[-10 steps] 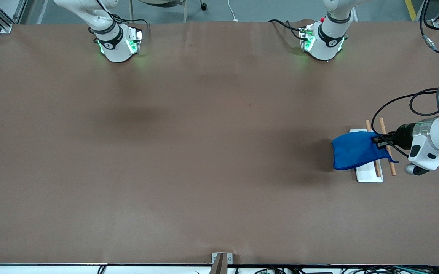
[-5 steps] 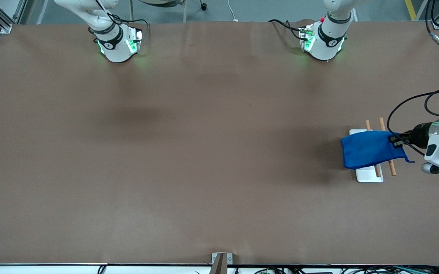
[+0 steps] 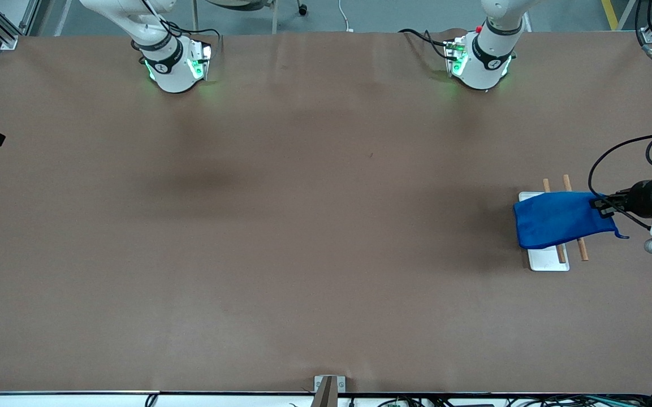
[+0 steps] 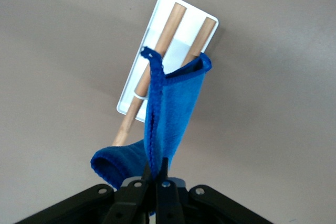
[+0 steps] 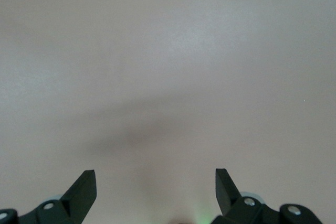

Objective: Right arm passes towel to left arm to hang
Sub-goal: 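Drape the towel over the wooden dowels with the left gripper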

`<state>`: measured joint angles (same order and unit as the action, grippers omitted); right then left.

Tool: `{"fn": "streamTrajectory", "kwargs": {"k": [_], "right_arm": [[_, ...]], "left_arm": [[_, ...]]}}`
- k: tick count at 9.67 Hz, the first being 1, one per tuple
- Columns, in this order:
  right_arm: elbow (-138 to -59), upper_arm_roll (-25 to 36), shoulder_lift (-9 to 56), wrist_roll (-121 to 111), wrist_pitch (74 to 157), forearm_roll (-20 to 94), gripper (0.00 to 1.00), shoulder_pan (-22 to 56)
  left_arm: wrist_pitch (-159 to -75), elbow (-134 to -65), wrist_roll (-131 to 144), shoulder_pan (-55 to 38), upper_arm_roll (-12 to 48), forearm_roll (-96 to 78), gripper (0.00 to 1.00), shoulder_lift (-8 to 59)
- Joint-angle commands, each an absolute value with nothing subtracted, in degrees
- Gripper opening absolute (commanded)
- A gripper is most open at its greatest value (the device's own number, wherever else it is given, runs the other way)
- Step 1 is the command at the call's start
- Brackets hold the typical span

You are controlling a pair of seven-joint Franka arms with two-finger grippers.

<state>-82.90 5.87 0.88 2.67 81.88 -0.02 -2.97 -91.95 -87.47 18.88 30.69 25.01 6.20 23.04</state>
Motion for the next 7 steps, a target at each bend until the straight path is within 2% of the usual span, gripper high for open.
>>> {"fn": "streamTrajectory", "kwargs": {"k": [1,7], "right_arm": [[-82.88,5.71,-0.09,1.58,82.00,-2.46,1.00,-2.46],[-82.97,5.71,-0.09,2.90,81.30,-2.20,1.00,-2.46]], "left_arm": [[-92.64,-89.03,17.06,32.86,25.14,7.12,0.00,23.99],[-93.16,-88.77,10.65,37.26,25.14,7.12,0.00,25.66]]}}
